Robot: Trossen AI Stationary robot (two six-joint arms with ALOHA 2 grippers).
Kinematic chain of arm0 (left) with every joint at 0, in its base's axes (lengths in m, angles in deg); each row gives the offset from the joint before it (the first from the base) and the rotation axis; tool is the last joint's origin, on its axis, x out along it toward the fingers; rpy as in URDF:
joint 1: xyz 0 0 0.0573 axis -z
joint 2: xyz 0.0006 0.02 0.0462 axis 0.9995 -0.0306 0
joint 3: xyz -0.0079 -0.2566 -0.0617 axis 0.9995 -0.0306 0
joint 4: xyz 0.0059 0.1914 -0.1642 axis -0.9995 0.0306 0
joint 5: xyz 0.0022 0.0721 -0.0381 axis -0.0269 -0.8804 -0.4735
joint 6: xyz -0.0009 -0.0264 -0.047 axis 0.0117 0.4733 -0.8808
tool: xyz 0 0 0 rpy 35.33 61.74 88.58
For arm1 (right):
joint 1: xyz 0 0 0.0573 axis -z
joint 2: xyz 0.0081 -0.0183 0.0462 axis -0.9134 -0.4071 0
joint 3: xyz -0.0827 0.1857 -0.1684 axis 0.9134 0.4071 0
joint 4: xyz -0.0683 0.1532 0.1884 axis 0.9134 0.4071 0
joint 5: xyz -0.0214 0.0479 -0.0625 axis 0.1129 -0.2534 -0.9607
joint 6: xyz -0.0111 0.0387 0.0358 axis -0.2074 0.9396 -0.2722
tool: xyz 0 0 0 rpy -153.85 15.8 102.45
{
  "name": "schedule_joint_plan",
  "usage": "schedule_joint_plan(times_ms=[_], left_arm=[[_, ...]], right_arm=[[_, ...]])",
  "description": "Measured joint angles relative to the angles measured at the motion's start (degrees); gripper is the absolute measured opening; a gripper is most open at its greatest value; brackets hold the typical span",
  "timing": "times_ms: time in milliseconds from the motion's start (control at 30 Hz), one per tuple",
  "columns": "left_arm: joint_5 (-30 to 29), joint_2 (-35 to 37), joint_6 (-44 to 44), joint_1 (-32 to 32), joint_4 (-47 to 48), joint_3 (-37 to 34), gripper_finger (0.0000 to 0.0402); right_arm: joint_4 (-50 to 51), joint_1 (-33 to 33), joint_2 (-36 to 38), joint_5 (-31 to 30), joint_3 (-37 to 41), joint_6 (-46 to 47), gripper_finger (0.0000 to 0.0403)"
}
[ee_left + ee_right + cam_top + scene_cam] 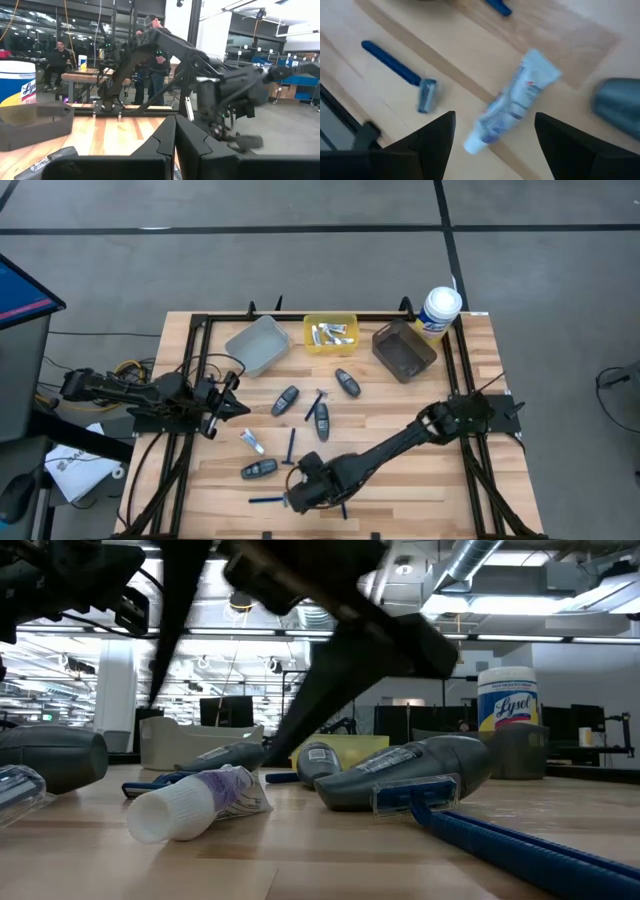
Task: Pick & Place Travel size toiletries
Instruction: Put the white toothpaste into the yellow bin
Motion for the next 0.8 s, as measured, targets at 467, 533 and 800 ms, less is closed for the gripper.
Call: schedule_joint_plan(times_ms=[467, 533, 800], left_arm=[[0.0, -1.9, 0.0, 0.0, -0.9, 0.0, 0.0001], [0.0, -2.8, 0.0, 0.0, -1.2, 0.0, 0.0001], [0.0, -3.4, 0.0, 0.0, -1.1, 0.0, 0.0001]], right_arm=[[13.4, -1.3, -9.3, 0.2, -15.8, 14.0, 0.0264], [13.7, -1.6, -9.5, 1.3, -15.8, 14.1, 0.0259], [12.6, -1.6, -10.5, 2.2, -15.8, 14.1, 0.0225]])
